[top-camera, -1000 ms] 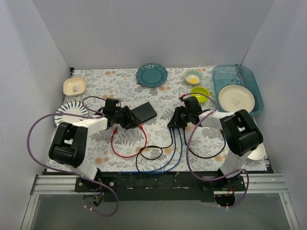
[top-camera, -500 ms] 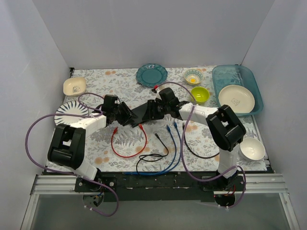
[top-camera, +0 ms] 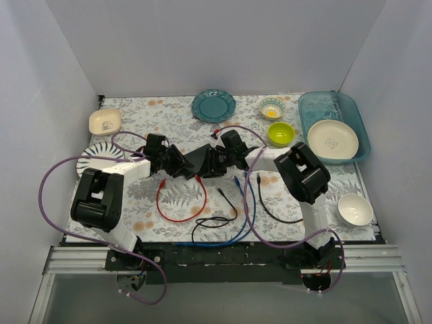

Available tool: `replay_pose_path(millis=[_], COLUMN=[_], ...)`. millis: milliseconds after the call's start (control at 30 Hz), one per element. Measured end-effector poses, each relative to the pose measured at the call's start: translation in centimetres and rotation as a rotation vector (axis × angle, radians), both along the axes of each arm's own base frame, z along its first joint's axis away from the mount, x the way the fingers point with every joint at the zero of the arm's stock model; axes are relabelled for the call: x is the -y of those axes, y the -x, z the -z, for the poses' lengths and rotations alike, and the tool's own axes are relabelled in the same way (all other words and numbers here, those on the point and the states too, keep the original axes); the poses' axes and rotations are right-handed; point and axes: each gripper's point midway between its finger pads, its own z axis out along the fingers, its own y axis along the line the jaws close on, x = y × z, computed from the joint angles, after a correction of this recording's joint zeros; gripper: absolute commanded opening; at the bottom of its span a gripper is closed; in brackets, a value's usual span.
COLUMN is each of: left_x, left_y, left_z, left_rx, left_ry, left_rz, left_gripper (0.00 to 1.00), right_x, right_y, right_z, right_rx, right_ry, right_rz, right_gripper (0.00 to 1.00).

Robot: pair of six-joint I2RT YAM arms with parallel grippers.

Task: Pull the plug from the switch port

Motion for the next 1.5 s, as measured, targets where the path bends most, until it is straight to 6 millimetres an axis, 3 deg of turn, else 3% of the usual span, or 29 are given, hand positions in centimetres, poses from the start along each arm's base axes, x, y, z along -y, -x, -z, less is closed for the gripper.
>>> replay_pose_path(millis=[300,667,900,1100,1300,1500], left_x=[0.0,-0.1,0.0,0.5,0.6,0.5], left_y=[0.0,0.0,0.2,2.9,5.9,5.4], left_z=[0.0,0.0,0.0,-0.1,1.9,2.5], left_rx=[0.002,0.006,0.017,0.015,-0.064,-0.079], left_ry=[0.001,-0.001,0.005,0.077,0.11,0.103], left_rz=[0.008,0.015,0.025,0.063,0.078,0.052], left_gripper=[0.35,0.35,0.35,0.35,0.35,0.34], right_x=[-1.6,-2.0,-1.9,-1.9,-1.9,-1.6], right_y=[-0.2,-0.2,-0.2,0.0,0.2,0.6], right_z=[0.0,0.5,0.7,0.7,0.9,1.1], right_rx=[-0.048,-0.135,-0.165,-0.156,-0.136,-0.111], right_ry=[-0.061,-0.128,-0.18,-0.187,-0.184,-0.181], right_rz=[0.012,0.091,0.127,0.112,0.089,0.055], right_gripper=[0.43,0.27,0.02,0.01,0.01,0.01])
